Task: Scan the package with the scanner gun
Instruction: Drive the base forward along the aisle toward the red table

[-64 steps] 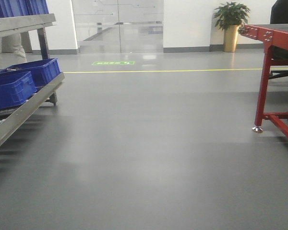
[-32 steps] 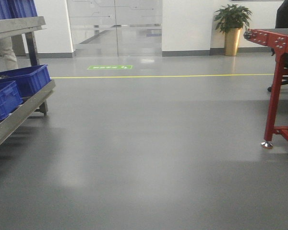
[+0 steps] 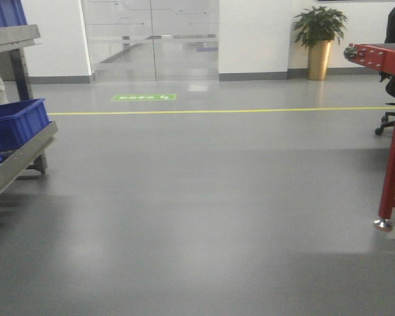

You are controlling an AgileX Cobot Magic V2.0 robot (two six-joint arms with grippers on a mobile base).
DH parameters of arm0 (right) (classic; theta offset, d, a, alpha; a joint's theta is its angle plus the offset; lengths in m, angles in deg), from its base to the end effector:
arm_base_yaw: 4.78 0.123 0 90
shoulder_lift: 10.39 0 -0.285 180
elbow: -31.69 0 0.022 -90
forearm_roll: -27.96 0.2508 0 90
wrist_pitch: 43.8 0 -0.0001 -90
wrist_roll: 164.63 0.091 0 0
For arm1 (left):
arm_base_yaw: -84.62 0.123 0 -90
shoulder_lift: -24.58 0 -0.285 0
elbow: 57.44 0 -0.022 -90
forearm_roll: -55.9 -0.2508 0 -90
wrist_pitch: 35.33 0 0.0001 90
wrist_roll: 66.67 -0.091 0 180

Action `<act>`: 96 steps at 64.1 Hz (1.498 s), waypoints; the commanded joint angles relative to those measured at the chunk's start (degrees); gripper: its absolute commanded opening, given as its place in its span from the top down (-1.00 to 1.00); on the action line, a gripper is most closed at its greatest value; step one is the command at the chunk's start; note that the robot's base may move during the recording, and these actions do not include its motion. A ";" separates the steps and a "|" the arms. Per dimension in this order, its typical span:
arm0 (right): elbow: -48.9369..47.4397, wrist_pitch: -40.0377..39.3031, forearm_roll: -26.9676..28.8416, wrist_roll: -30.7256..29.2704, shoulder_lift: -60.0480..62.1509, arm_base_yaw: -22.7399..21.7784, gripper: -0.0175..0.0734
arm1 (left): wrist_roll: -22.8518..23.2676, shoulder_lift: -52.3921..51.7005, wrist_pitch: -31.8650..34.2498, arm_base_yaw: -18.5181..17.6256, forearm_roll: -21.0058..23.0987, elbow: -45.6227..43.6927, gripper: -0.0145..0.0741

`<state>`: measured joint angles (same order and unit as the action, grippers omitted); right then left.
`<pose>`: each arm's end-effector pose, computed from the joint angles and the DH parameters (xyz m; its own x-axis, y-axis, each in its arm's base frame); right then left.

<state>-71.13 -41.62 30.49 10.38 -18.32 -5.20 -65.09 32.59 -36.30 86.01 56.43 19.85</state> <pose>0.0566 -0.0003 0.2098 0.0470 -0.0433 -0.9980 0.0077 0.9990 -0.0430 0.0567 0.0014 0.2110 0.0659 -0.0352 -0.9972 -0.0217 0.9991 -0.0367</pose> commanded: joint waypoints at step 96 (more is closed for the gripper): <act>0.03 -1.05 0.00 -0.02 0.14 -0.19 0.99 | 0.05 -0.22 0.97 0.08 -0.10 -0.08 0.92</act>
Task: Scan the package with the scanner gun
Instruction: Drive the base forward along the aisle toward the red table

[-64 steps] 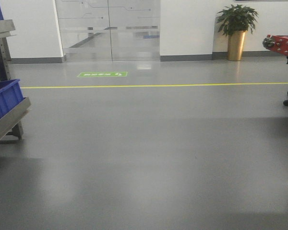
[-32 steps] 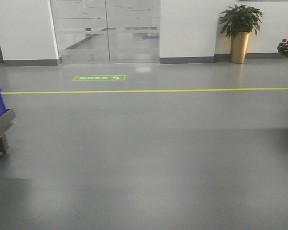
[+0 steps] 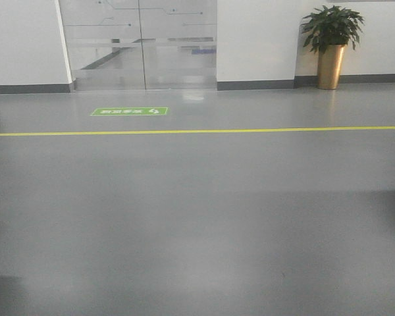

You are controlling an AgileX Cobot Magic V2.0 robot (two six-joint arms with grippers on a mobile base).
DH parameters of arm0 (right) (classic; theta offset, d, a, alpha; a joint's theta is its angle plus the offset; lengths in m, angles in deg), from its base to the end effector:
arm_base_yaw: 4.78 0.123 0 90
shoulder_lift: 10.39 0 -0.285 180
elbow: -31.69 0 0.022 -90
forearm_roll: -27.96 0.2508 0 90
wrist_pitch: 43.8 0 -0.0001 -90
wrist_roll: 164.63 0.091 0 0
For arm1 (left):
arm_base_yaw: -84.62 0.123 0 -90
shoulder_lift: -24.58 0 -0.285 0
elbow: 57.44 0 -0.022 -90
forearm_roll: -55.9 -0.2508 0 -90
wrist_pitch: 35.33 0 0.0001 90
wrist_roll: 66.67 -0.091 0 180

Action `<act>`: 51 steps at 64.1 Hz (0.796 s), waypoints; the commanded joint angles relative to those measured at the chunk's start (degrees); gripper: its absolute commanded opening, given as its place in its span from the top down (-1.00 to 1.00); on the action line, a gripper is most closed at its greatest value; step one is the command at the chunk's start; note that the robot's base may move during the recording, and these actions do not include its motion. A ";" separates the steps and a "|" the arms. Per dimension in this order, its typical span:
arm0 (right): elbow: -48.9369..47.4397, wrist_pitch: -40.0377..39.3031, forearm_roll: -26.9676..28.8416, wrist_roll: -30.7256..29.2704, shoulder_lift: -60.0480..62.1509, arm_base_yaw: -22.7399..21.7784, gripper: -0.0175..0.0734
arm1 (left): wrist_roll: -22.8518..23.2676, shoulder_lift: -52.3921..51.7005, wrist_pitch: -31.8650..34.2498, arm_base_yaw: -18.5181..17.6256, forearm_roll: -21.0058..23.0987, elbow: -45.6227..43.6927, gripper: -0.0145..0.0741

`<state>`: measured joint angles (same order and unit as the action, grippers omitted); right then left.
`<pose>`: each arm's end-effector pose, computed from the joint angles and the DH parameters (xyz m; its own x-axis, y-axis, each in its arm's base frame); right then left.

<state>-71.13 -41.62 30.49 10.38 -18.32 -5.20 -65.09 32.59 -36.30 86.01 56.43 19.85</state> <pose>0.0566 -0.0003 0.2098 0.0470 -0.0433 -0.9980 0.0077 0.9990 -0.0430 0.0567 0.0014 0.2110 0.0659 -0.0352 -0.9972 -0.0217 0.9991 -0.0367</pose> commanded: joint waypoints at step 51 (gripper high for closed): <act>0.03 -1.05 0.00 -0.02 0.14 -0.19 0.99 | 0.05 -0.22 0.97 0.08 -0.10 -0.08 0.92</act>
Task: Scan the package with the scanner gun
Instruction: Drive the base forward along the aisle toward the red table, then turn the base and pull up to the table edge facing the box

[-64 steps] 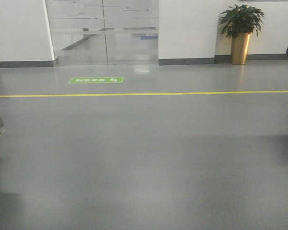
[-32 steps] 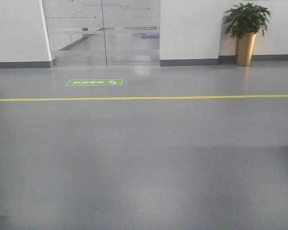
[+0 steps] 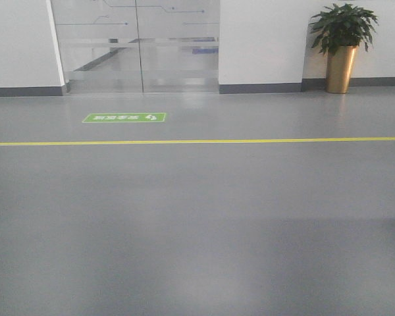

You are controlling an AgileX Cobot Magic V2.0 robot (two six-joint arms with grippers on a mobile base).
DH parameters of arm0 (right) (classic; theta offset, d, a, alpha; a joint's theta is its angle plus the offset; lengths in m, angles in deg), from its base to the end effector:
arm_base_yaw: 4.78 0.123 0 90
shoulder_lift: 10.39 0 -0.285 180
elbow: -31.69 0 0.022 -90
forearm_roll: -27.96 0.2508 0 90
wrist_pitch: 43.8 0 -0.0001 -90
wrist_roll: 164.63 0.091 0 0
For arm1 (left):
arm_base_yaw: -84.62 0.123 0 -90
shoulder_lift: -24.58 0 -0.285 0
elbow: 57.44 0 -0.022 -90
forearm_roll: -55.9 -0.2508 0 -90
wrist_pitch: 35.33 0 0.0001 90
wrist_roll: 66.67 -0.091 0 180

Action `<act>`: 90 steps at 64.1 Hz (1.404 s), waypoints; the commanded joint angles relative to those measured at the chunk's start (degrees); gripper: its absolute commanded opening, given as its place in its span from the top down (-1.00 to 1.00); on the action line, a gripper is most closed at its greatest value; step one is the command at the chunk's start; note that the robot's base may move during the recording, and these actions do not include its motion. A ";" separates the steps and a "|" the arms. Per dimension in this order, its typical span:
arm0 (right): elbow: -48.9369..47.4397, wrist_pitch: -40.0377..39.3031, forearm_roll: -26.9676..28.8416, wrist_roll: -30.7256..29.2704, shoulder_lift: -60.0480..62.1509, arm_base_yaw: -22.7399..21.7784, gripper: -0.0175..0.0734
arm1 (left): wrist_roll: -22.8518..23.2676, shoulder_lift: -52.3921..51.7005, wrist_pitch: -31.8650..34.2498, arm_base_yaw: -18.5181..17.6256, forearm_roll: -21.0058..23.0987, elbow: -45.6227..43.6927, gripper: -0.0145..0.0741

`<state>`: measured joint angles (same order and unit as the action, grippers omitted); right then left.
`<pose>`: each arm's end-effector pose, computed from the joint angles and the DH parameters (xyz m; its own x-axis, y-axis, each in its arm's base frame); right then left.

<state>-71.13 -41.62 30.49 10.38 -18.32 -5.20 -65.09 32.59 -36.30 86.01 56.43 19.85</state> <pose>0.0566 -0.0003 0.2098 0.0470 -0.0433 -0.9980 0.0077 0.9990 -0.0430 0.0567 0.0014 0.2110 0.0659 -0.0352 -0.9972 -0.0217 0.9991 -0.0367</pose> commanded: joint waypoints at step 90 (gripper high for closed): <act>0.03 -1.05 0.00 -0.02 0.14 -0.19 0.99 | 0.05 -0.22 0.97 0.08 -0.10 -0.08 0.92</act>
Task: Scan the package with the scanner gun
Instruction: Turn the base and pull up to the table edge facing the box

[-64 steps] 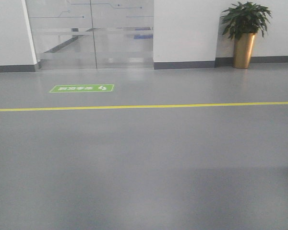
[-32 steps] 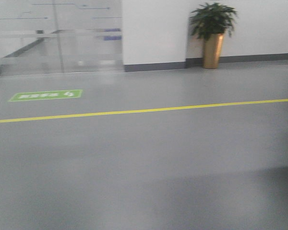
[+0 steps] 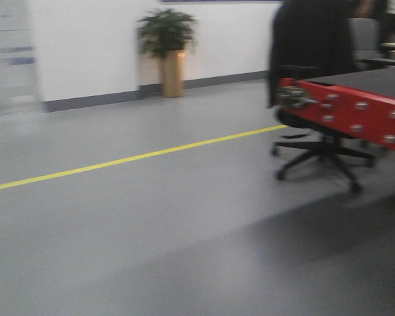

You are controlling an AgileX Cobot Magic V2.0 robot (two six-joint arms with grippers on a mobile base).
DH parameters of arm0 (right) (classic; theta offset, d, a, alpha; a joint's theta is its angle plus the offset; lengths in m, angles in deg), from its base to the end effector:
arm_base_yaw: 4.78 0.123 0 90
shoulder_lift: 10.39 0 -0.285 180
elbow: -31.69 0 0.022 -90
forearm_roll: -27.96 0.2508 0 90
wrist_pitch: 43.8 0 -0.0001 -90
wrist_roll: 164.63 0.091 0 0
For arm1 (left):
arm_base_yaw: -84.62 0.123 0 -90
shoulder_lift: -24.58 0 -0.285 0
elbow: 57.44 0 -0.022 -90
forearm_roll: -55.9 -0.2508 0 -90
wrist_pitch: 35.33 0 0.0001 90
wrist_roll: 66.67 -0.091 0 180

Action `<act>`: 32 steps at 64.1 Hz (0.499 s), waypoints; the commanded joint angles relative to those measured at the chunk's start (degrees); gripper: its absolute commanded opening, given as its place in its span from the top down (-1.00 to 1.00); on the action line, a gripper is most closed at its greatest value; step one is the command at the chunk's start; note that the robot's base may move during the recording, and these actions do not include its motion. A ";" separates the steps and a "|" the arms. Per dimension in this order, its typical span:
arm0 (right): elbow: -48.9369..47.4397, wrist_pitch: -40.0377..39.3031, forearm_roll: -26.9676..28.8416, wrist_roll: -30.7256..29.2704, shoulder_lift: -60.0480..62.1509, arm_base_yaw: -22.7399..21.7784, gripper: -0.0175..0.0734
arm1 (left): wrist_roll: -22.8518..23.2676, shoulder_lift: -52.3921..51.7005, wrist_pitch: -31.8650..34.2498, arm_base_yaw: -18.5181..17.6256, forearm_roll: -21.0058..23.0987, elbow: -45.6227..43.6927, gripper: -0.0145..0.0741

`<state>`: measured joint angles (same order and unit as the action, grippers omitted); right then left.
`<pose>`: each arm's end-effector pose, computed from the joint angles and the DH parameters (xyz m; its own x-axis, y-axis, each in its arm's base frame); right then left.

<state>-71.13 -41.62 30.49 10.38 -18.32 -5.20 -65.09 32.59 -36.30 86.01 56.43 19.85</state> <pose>0.0566 -0.0003 0.2098 0.0470 -0.0433 -0.9980 0.0077 0.9990 -0.0430 0.0567 0.0014 0.2110 0.0659 -0.0352 -0.9972 -0.0217 0.9991 -0.0367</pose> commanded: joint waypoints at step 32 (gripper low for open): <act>0.03 -1.05 0.00 -0.02 0.14 -0.19 0.99 | 0.05 -0.22 0.97 0.08 -0.10 -0.08 0.92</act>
<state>-71.13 -41.62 30.49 10.38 -18.32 -5.20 -65.09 32.59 -36.30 86.01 56.43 19.85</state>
